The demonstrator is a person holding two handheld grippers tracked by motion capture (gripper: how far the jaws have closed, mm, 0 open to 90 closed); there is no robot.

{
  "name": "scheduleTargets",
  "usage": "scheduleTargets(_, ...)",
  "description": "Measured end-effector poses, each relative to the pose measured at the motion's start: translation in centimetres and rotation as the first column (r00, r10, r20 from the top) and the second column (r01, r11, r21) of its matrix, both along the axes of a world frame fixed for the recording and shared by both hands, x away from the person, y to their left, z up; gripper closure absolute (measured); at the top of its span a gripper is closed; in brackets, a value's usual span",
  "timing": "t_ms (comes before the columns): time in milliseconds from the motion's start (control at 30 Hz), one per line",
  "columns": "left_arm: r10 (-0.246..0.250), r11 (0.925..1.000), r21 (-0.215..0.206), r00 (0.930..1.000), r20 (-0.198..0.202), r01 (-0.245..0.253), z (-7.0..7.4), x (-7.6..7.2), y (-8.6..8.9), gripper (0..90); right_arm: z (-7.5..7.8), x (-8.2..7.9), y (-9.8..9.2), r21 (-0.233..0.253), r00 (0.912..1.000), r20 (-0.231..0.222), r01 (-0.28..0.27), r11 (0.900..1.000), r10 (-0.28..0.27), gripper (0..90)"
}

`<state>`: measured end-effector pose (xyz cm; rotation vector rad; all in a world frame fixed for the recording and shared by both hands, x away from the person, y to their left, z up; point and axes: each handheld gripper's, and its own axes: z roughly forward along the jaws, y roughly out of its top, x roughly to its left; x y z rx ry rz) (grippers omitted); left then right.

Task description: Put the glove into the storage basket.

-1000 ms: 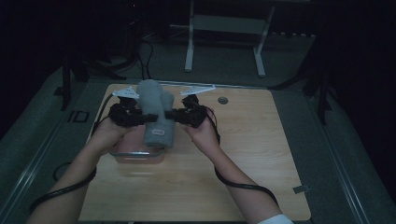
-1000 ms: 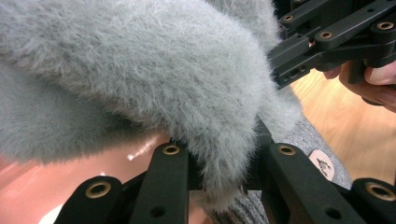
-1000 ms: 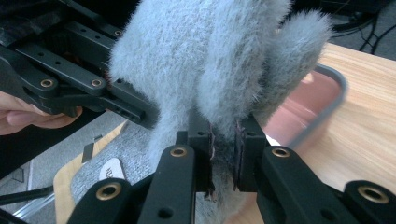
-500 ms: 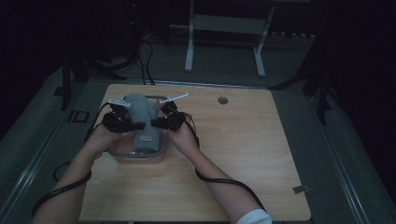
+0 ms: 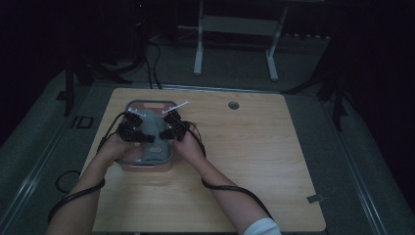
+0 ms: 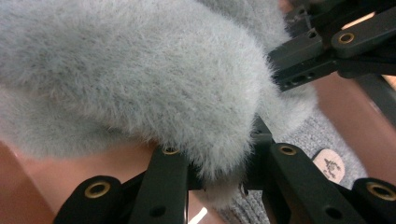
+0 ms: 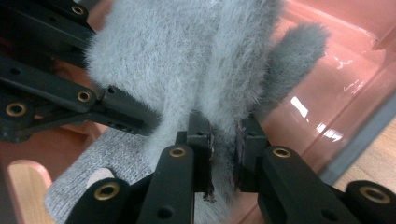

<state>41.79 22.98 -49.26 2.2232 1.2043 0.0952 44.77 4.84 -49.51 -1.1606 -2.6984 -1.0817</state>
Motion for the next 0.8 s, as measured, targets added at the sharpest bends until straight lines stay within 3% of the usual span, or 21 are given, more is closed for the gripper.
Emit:
scheduleTargets(133, 0.009, 0.9988, 0.049, 0.9997, -0.023, -0.008, -0.3, 0.4, -0.5, 74.1, 0.3, -0.1, 0.4, -0.051, 0.9995, 0.030, -0.006, 0.999, 0.007, 73.0)
scheduleTargets(200, 0.022, 0.9971, 0.073, 0.9995, -0.024, -0.020, -0.6, 0.6, -0.8, 69.7, 0.5, -0.3, 0.4, -0.063, 0.9972, 0.067, -0.029, 0.998, 0.033, 62.6)
scheduleTargets(233, 0.027, 0.9963, 0.083, 0.9994, -0.020, -0.026, -0.7, 0.7, -0.9, 65.2, 0.7, -0.3, 0.3, -0.062, 0.9963, 0.075, -0.037, 0.997, 0.042, 55.1)
scheduleTargets(333, 0.074, 0.9846, 0.156, 0.9965, 0.040, -0.079, -0.8, 0.7, -1.5, 46.3, 1.3, -0.3, -0.2, -0.036, 0.9946, 0.092, -0.046, 0.998, 0.049, 49.5)
scheduleTargets(367, 0.082, 0.9829, 0.162, 0.9956, 0.045, -0.088, -0.8, 0.7, -1.5, 40.5, 1.5, -0.3, -0.5, -0.021, 0.9945, 0.093, -0.047, 0.999, 0.049, 46.8)
scheduleTargets(433, 0.103, 0.9795, 0.168, 0.9931, 0.055, -0.111, -0.6, 0.6, -1.5, 35.0, 2.0, -0.3, -0.9, 0.002, 0.9929, 0.110, -0.046, 0.999, 0.045, 41.9)
scheduleTargets(533, 0.104, 0.9809, 0.157, 0.9914, 0.079, -0.116, 0.0, 0.2, -1.2, 24.9, 2.9, -0.4, -1.8, 0.013, 0.9874, 0.153, -0.043, 0.999, 0.041, 34.3)
scheduleTargets(667, 0.116, 0.9794, 0.152, 0.9863, 0.118, -0.133, 0.9, -0.5, -0.8, 17.2, 4.0, -0.5, -3.6, 0.104, 0.9891, 0.140, -0.060, 0.993, 0.045, 22.6)
scheduleTargets(733, 0.127, 0.9792, 0.136, 0.9783, 0.164, -0.150, 1.4, -1.1, -0.5, 13.9, 4.3, -0.6, -4.4, 0.119, 0.9887, 0.137, -0.077, 0.990, 0.061, 20.1)
scheduleTargets(800, 0.136, 0.9755, 0.140, 0.9646, 0.226, -0.170, 1.6, -1.9, -0.4, 10.0, 4.5, -0.8, -5.0, 0.121, 0.9864, 0.150, -0.087, 0.989, 0.068, 19.3)
